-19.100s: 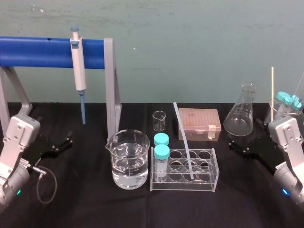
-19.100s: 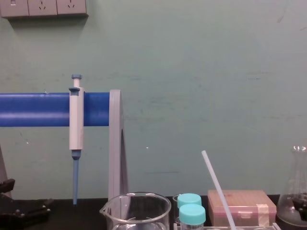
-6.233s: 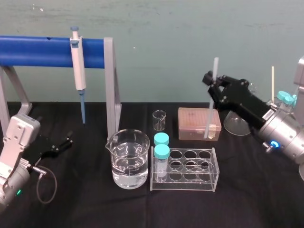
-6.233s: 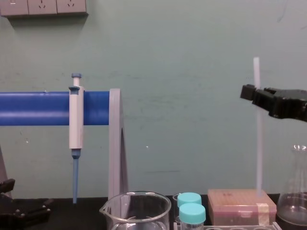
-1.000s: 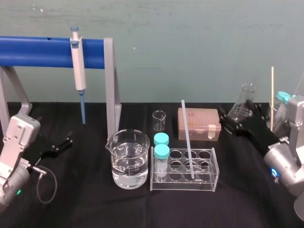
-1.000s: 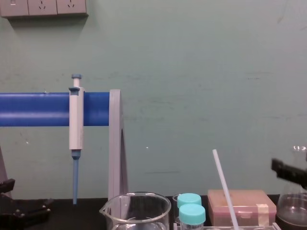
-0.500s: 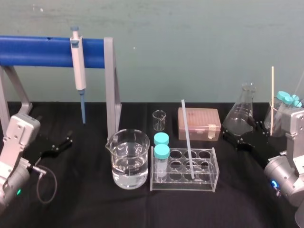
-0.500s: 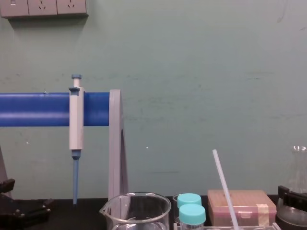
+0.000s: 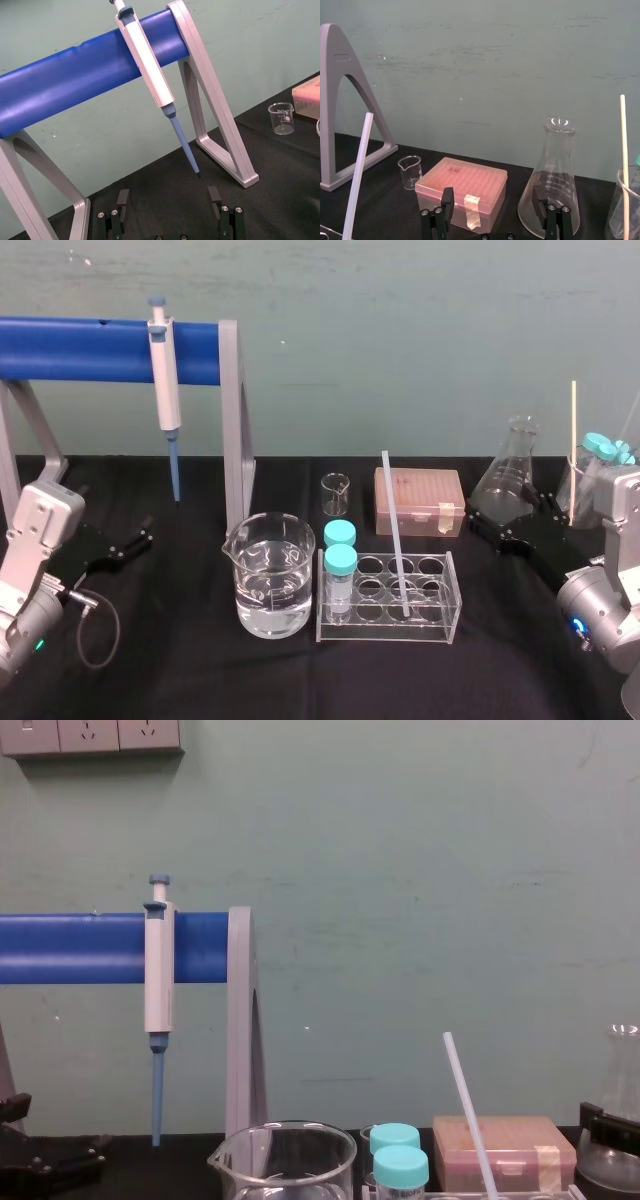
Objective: Pick up the stirring rod with one hand, then place it down.
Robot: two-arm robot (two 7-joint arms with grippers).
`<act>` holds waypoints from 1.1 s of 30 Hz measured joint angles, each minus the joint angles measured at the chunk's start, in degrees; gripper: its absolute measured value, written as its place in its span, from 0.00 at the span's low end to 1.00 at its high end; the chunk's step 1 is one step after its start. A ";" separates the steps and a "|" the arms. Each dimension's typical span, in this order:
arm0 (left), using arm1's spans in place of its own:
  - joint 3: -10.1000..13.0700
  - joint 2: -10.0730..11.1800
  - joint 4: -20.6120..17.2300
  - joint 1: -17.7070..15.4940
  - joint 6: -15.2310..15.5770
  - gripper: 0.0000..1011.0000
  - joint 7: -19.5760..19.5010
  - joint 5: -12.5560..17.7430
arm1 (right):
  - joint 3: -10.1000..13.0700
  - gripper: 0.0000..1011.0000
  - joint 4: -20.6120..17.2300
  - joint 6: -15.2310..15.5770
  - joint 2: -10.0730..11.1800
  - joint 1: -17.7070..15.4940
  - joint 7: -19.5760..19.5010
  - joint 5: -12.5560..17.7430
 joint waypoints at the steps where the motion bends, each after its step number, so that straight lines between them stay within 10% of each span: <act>1: 0.00 0.00 0.00 0.00 0.00 0.99 0.00 0.00 | 0.00 0.99 -0.01 -0.01 0.00 0.00 0.00 0.01; 33: 0.00 0.00 0.00 0.00 0.00 0.99 0.00 0.00 | 0.00 0.99 -0.08 -0.12 0.00 0.01 0.00 0.11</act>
